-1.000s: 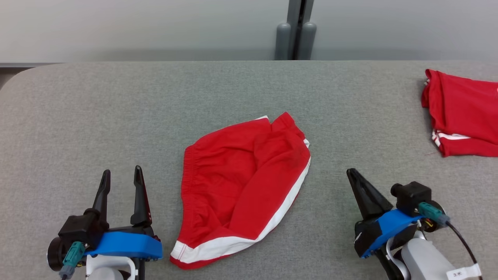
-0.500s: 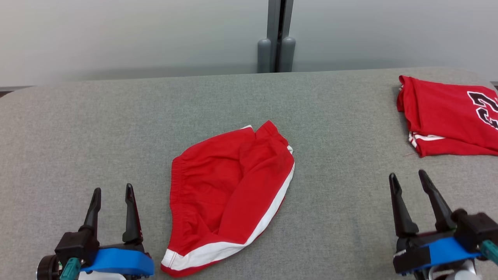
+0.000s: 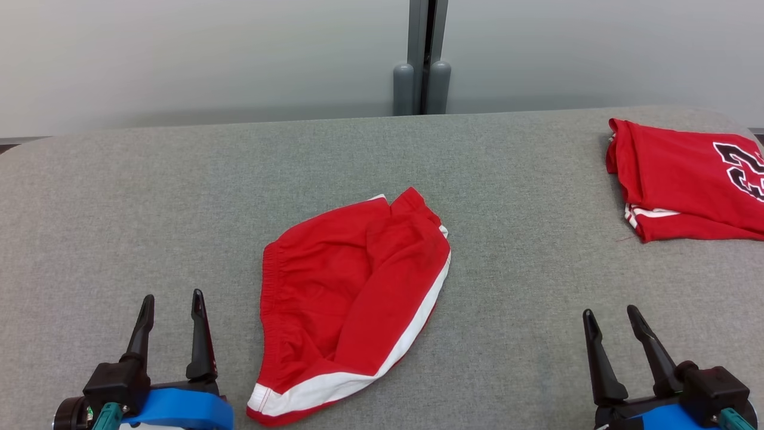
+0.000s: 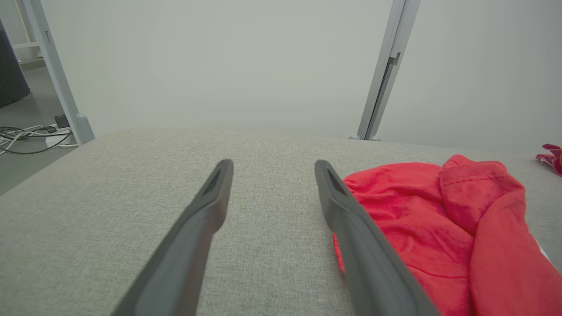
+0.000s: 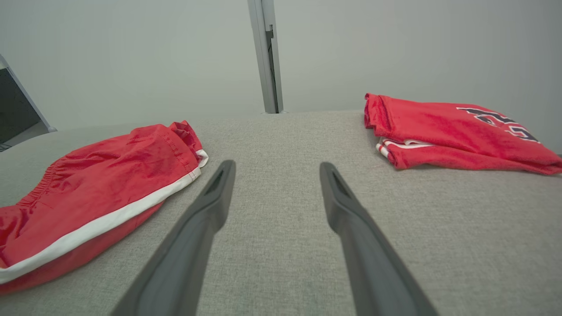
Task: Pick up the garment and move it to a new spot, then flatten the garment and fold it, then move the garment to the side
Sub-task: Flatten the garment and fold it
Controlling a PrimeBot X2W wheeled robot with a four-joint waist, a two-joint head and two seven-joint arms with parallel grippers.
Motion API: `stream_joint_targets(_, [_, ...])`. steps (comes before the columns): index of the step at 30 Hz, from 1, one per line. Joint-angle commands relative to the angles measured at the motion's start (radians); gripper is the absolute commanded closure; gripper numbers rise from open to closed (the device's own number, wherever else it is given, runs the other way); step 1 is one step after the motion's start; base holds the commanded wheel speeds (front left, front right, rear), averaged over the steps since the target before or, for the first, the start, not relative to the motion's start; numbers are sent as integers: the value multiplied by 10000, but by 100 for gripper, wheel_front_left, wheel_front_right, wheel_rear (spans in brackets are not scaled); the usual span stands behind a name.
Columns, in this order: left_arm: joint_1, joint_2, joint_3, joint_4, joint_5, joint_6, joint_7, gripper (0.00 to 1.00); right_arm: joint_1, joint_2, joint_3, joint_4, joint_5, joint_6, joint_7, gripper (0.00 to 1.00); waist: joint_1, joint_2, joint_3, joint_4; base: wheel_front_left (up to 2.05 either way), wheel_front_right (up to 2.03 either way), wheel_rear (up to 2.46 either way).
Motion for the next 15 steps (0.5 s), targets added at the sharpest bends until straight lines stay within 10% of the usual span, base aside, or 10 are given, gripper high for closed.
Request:
stream_joint_targets(1, [78,4,-34,-58,75,52,-41,0,-22,15,13,40,-18,2,-30,0,-1,-1,9,3,0,0,0])
stream_joint_targets(15, [42,-33,-53,-87,84,72,-41,0,-277,-15,142,328,-107,2,-31,0,-1,-1,54,105,0,0,0])
